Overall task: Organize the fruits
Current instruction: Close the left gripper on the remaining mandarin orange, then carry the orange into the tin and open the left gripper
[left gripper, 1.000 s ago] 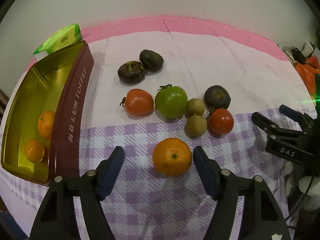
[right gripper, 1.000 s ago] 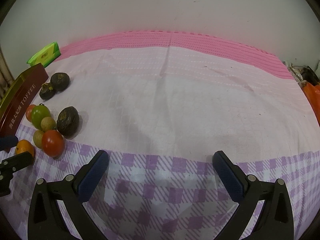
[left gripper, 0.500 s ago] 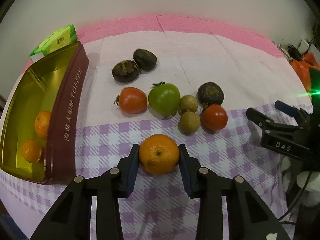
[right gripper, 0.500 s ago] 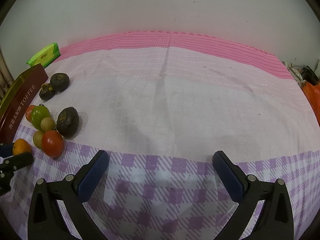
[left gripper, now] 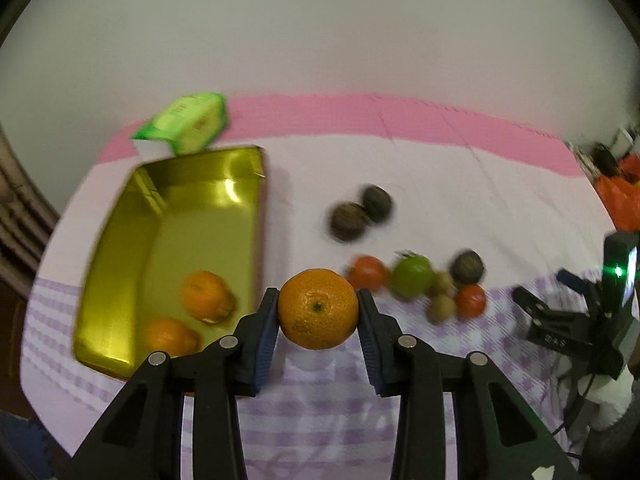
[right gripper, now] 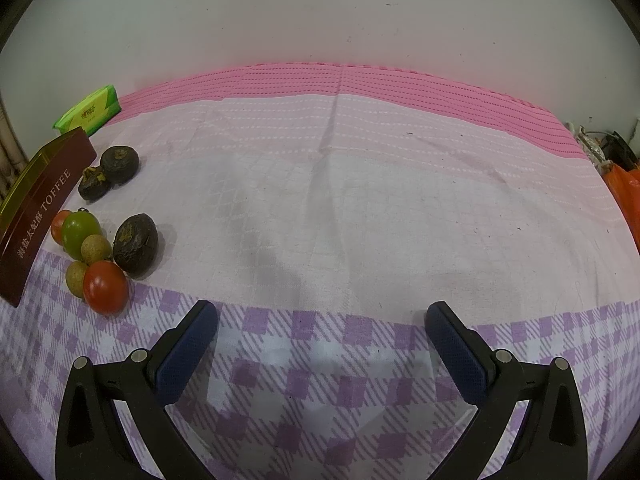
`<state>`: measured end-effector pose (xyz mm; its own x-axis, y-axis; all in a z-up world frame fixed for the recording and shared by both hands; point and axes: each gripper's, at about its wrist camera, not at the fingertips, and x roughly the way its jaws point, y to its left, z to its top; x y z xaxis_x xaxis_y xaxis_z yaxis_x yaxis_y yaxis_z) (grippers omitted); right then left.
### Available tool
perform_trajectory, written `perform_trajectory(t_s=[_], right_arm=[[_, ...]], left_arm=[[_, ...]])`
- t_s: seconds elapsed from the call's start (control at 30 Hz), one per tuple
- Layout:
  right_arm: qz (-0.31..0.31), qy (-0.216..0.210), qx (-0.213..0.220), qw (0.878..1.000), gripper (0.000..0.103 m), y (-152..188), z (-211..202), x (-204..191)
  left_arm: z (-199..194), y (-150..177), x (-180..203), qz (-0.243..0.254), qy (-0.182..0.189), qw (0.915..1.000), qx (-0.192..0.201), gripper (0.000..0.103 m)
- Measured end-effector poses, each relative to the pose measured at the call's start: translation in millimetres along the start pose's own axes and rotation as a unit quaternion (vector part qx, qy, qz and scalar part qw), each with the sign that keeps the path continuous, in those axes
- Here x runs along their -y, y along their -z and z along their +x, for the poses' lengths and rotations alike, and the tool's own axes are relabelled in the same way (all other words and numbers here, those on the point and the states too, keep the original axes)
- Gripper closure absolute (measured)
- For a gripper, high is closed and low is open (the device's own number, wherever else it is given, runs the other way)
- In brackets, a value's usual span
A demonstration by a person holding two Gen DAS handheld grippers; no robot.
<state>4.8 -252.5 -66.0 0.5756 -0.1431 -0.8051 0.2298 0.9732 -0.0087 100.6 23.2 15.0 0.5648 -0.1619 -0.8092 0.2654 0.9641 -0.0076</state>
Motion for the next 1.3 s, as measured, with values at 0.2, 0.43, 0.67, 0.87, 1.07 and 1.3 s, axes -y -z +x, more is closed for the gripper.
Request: perform_trajectory(t_s=[0.2,0.43,0.67,0.87,1.07,1.3], right_arm=[[0.001,0.0,-0.001,1.0,0.0,-0.1,0.2,0.1],[0.001,0.0,-0.001,1.0,0.0,-0.2,0.3,0.1],[0.001,0.0,0.0,1.0,0.0,-0.1,0.4,0.1],[0.001,0.0,0.0,1.0,0.0,0.0,0.3,0.2],[0.001,0.0,0.0,1.0,0.0,0.1,0.3,0.1],[0.001,0.0,0.0,1.0,0.0,0.3,0.2,0.1]], left_arm=[[-3.0,-4.8,-56.7,-0.04,-0.047,0.9981,0.006,0.069],[9.4,1.7,-114.6,-0.09,-0.09,0.9918,-0.009,0.069],[30.9,15.2,-140.1,-0.115,-0.093,0.9882,-0.041,0.069],[40.1,18.7,-142.6,-0.11,-0.086,0.9891,-0.045,0.069],[49.1,23.9,-144.5,-0.108,-0.093,0.9882,-0.056,0.069],[54.6,27.3,-140.4,-0.096,-0.105,0.988,-0.059,0.068]])
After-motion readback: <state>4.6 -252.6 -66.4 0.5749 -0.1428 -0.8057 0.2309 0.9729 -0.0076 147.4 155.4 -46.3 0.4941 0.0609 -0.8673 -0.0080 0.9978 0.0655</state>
